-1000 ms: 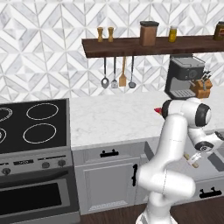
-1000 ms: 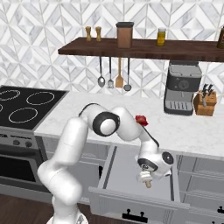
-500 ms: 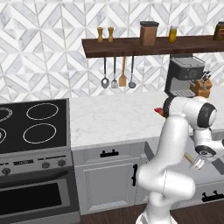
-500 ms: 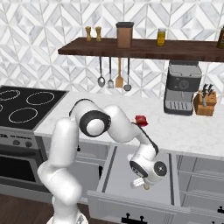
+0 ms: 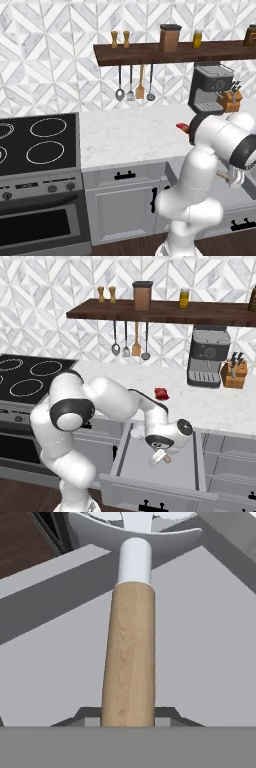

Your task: Pick the pizza cutter from the drawer and place it on the counter.

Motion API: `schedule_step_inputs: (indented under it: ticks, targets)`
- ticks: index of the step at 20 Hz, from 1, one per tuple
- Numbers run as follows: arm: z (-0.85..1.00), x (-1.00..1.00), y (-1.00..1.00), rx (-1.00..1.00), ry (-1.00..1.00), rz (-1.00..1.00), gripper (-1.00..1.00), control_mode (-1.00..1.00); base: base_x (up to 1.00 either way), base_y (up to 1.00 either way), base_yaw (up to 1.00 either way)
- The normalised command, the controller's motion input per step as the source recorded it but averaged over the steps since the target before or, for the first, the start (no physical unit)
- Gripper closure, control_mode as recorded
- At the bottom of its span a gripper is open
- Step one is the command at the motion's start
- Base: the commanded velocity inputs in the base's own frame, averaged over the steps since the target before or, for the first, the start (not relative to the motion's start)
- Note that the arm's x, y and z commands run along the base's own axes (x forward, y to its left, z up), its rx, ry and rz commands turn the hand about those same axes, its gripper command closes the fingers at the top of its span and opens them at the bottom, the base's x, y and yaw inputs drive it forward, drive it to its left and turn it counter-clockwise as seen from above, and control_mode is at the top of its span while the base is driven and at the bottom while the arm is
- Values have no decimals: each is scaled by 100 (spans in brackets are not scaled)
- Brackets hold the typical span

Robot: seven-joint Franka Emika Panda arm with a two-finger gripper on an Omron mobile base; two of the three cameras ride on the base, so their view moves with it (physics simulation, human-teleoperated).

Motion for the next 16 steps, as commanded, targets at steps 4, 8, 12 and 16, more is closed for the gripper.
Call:
schedule_step_inputs:
  ticks: [4,8,12,16]
  targets:
    - [100,55,0,0,0,13,100,-100,0,0,0]
    - [100,98,0,0,0,7,100,-100,0,0,0]
    - [88,100,7,0,0,3,100,-100,0,0,0]
    - [4,100,13,0,0,0,100,-100,0,0,0]
